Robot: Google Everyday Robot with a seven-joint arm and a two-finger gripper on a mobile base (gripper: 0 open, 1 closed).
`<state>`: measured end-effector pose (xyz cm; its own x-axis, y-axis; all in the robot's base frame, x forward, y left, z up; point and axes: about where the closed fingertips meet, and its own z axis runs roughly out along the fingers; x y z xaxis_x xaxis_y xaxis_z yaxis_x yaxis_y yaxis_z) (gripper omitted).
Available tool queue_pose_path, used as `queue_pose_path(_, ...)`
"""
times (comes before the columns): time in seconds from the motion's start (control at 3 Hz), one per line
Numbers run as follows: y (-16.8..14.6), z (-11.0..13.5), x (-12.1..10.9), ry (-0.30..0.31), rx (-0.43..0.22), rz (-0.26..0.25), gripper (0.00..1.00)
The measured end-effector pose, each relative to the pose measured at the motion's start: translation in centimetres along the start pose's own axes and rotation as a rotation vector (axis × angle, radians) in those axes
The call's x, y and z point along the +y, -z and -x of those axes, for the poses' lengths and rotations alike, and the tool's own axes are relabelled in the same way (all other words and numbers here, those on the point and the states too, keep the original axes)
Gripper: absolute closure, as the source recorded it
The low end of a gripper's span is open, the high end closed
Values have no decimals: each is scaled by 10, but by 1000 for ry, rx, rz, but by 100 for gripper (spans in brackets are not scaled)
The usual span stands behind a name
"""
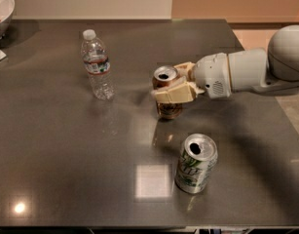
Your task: Knock orange can over
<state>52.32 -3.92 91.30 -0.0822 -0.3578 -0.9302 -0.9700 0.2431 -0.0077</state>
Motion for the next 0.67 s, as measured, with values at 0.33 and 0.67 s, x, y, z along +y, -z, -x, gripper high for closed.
queue_pose_path(0.33, 1, 1, -9, 28, 138, 11, 100)
queue_pose_path(0.67, -1, -9, -22, 39, 345, 33, 100)
